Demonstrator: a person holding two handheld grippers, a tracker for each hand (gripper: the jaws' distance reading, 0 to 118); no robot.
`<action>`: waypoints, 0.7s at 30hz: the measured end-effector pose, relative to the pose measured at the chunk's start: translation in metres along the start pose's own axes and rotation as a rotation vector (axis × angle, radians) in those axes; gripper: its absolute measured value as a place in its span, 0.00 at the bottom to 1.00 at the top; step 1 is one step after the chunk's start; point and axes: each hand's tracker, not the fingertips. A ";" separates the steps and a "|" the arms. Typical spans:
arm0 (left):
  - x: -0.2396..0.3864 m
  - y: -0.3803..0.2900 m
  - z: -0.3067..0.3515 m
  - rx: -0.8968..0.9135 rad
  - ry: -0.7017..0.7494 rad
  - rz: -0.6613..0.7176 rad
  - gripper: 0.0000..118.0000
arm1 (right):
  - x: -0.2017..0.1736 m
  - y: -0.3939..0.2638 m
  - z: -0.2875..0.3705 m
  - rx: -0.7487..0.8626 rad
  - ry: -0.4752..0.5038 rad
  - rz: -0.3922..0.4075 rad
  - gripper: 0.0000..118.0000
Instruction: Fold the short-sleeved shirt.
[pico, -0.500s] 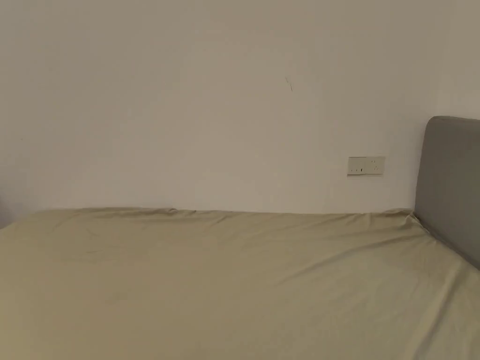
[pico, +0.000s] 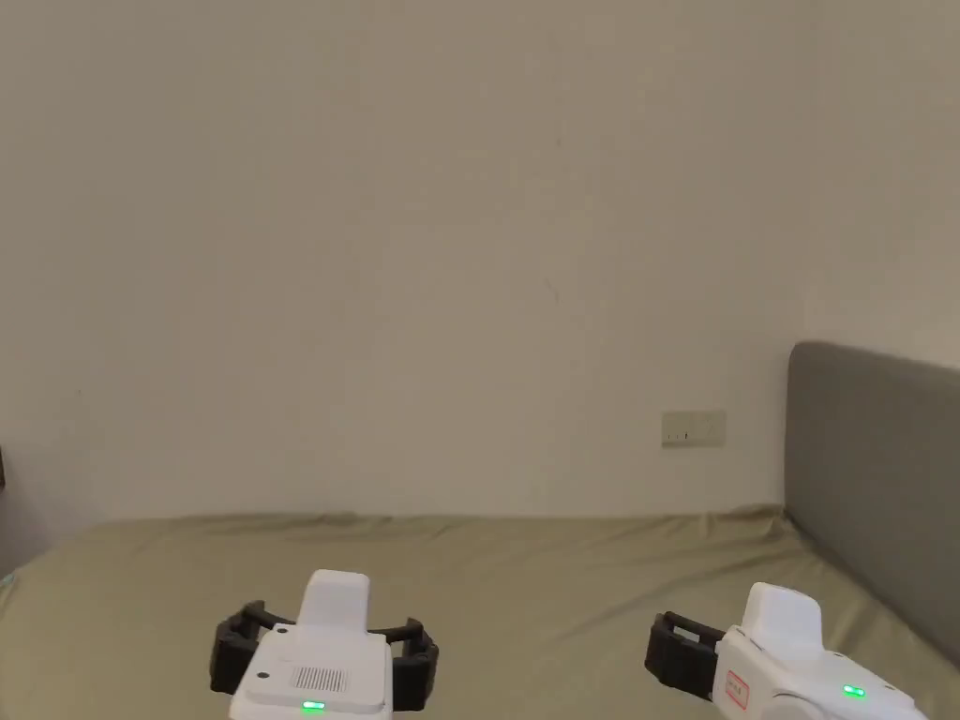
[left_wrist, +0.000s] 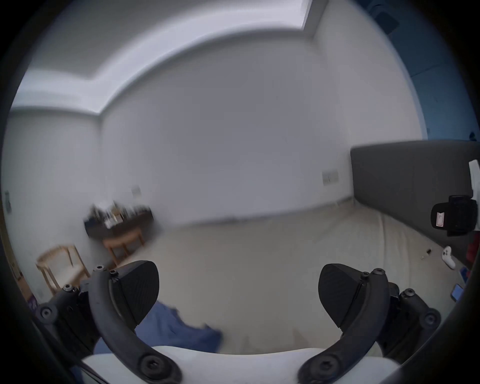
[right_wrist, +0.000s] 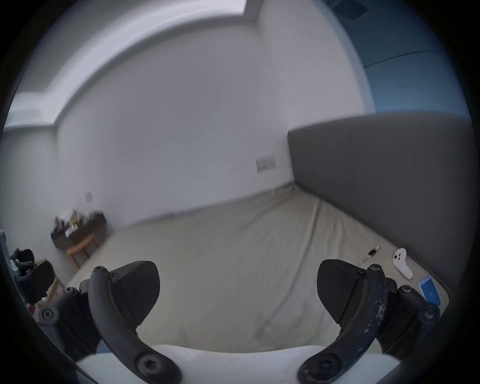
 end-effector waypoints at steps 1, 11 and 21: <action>-0.005 0.006 0.014 0.033 0.005 0.008 1.00 | -0.003 0.001 0.010 0.003 -0.018 -0.012 1.00; -0.060 0.050 0.082 0.166 0.033 0.159 1.00 | -0.037 0.045 0.069 0.084 -0.025 0.057 1.00; -0.095 -0.114 0.042 -0.272 -0.250 2.326 1.00 | -0.136 -0.031 0.090 0.286 -0.193 1.762 1.00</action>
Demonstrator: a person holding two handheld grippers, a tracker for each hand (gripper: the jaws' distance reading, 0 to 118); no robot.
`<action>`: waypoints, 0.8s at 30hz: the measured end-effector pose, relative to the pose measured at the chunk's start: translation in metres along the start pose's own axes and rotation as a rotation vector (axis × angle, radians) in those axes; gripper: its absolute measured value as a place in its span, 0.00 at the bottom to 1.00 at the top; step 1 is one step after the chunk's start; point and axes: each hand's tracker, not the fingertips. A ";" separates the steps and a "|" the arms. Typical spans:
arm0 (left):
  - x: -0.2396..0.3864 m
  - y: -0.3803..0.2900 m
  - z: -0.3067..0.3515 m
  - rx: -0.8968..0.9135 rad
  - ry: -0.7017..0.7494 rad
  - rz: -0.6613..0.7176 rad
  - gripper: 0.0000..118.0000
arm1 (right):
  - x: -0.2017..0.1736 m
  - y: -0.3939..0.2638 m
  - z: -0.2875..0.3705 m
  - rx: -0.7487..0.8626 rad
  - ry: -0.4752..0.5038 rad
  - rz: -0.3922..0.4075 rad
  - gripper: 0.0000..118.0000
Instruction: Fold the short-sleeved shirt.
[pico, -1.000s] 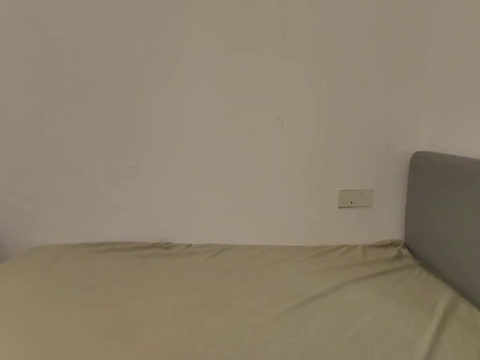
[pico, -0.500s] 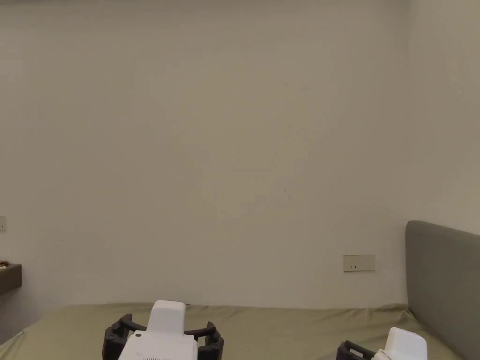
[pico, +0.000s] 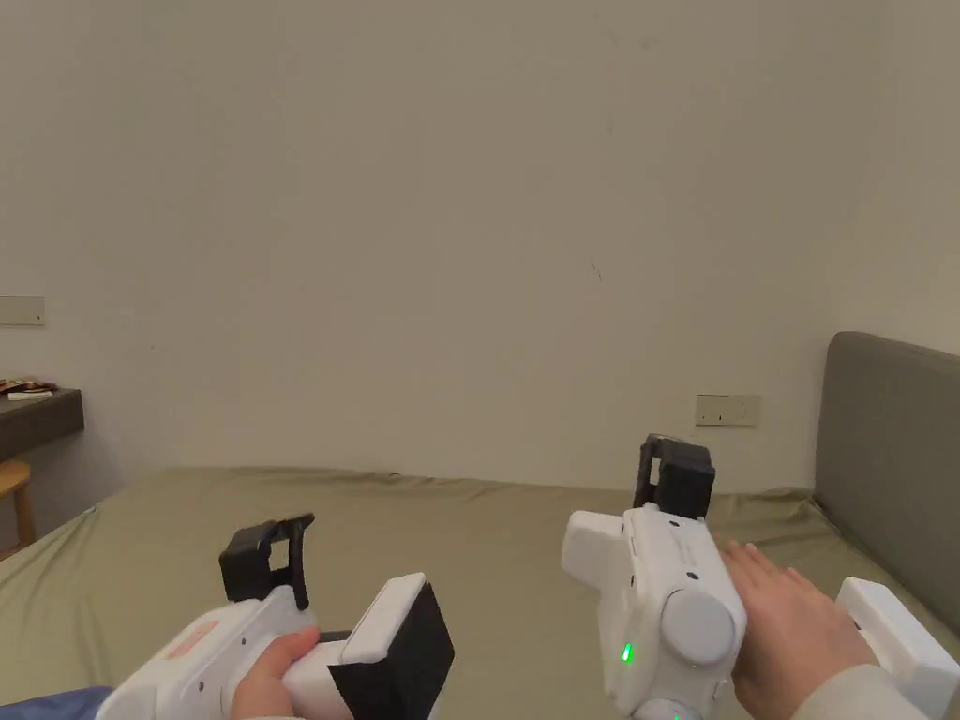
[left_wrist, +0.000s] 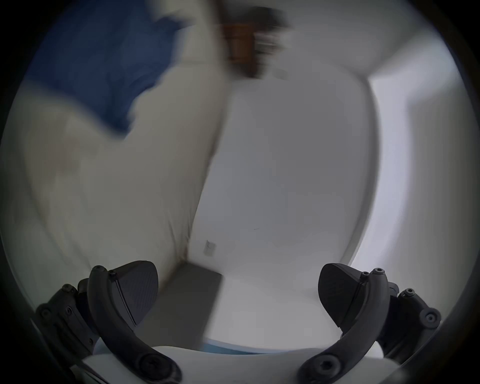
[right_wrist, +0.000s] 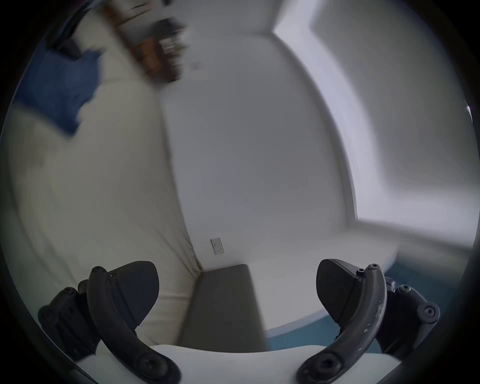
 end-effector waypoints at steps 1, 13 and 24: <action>-0.017 0.004 0.003 -0.008 -0.002 0.091 1.00 | -0.015 0.001 -0.001 0.008 -0.024 0.151 1.00; -0.072 -0.011 0.034 0.104 0.235 0.179 1.00 | -0.127 -0.039 -0.010 0.220 -0.030 0.705 1.00; 0.046 -0.139 0.002 0.263 0.167 -2.399 1.00 | 0.014 -0.131 -0.003 -0.021 0.348 -1.803 1.00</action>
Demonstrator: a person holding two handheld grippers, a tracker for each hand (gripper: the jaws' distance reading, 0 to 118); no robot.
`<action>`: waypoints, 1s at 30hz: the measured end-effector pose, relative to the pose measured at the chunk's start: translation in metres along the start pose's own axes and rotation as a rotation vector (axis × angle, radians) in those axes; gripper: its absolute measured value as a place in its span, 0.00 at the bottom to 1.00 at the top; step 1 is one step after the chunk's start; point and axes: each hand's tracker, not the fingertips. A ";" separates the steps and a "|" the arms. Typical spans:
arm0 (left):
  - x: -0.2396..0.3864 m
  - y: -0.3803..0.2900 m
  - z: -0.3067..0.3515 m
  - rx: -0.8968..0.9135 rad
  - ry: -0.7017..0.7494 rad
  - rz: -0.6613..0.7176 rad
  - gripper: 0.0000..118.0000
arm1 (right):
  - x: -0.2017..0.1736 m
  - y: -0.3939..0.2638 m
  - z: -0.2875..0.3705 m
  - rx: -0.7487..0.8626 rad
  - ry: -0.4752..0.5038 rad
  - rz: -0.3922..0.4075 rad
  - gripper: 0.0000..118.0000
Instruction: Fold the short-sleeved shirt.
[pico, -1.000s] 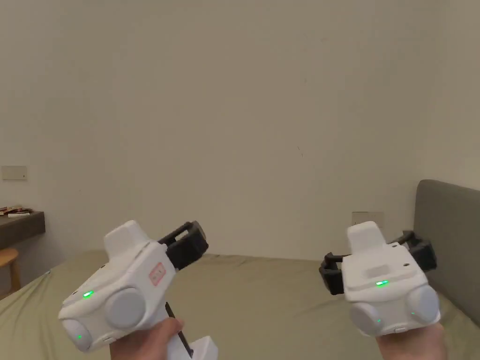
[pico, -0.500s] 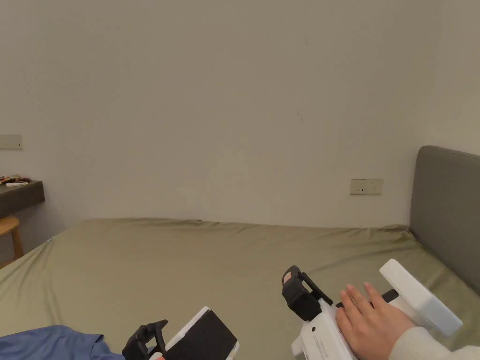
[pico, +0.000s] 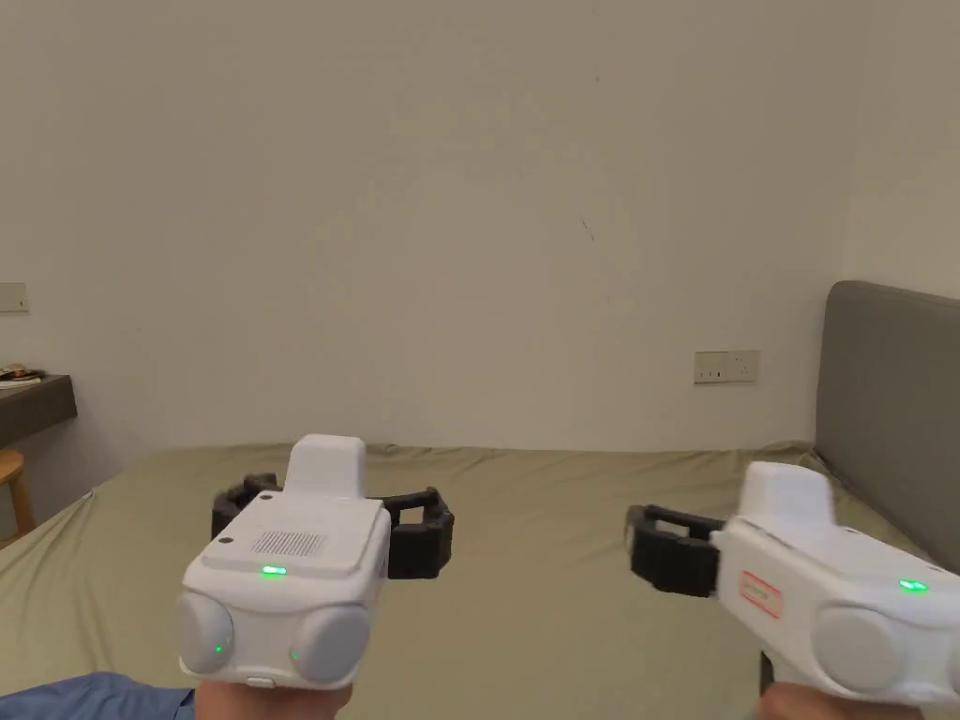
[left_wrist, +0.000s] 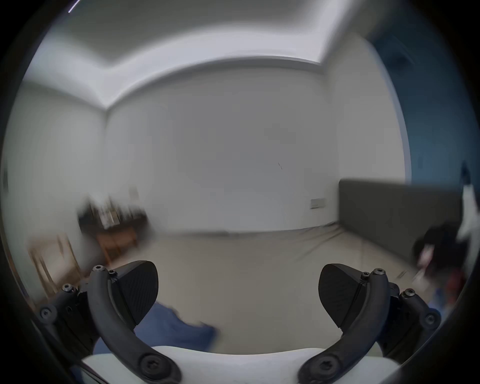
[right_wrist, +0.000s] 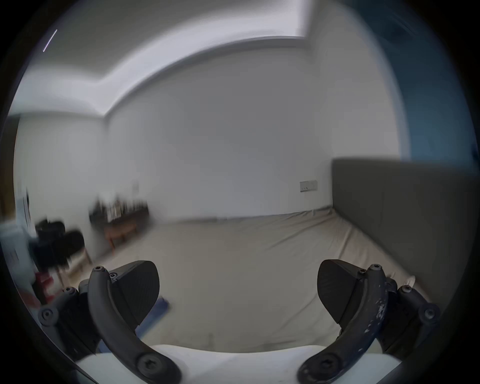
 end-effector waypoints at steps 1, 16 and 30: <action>-0.003 0.001 0.004 0.020 -0.028 0.021 1.00 | -0.001 -0.002 0.004 0.010 -0.068 0.105 1.00; -0.026 -0.007 0.003 -0.058 -0.098 0.256 1.00 | -0.018 -0.001 0.025 0.095 -0.111 0.303 1.00; -0.019 -0.022 0.018 -0.084 -0.141 0.241 0.00 | 0.010 -0.017 0.044 0.008 -0.142 0.219 0.00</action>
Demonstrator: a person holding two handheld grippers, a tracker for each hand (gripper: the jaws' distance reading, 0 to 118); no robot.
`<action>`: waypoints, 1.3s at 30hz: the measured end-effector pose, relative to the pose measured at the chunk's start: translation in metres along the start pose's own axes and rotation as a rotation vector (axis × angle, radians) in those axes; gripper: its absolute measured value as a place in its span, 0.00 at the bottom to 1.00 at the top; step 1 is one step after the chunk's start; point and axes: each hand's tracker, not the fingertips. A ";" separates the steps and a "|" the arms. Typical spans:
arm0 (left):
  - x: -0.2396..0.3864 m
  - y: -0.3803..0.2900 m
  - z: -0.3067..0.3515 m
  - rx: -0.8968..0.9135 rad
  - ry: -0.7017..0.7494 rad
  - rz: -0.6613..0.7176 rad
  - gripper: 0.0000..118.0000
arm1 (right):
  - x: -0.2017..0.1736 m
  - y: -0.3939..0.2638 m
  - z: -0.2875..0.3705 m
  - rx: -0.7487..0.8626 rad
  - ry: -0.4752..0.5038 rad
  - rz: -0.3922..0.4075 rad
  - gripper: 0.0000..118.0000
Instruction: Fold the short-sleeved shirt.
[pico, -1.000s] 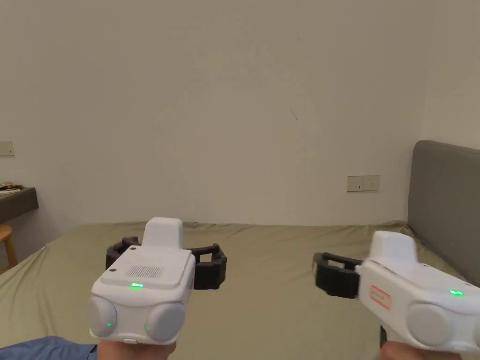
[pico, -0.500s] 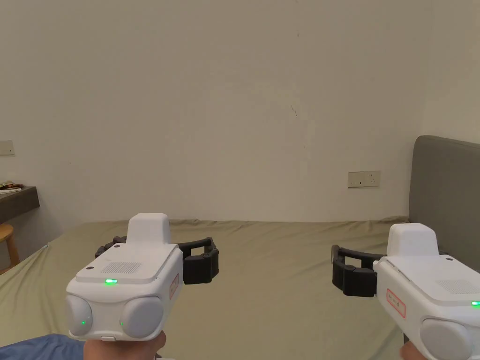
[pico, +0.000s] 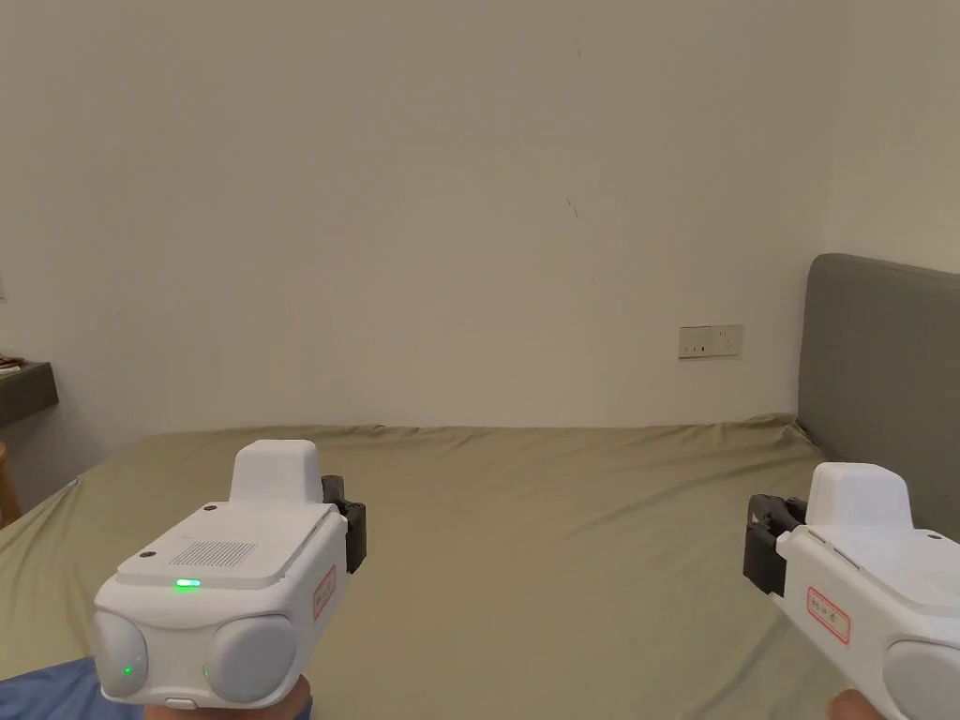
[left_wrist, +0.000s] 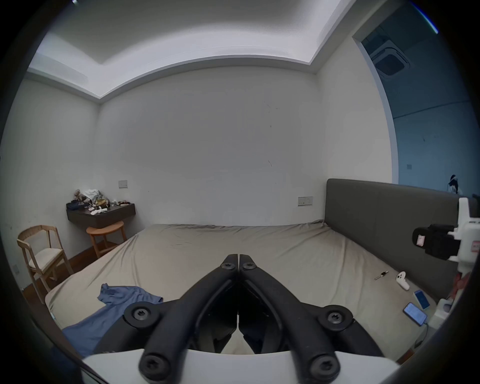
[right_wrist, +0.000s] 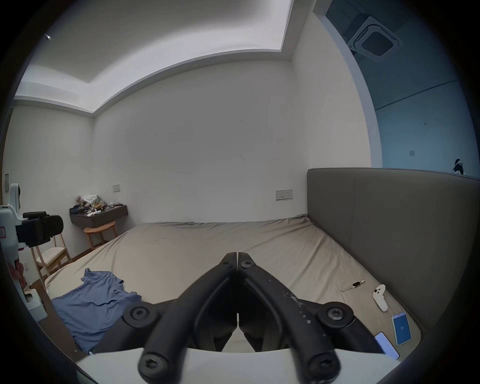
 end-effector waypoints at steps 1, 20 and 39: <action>0.001 -0.001 0.000 0.002 0.000 -0.001 0.00 | 0.002 0.000 0.002 0.001 -0.003 -0.005 0.00; -0.220 -0.052 0.195 -0.053 0.607 0.141 0.00 | -0.262 -0.007 -0.030 -0.026 0.677 0.154 0.00; -0.332 -0.189 0.008 -0.437 0.381 0.303 0.83 | -0.322 -0.079 -0.121 -0.179 0.728 0.266 0.00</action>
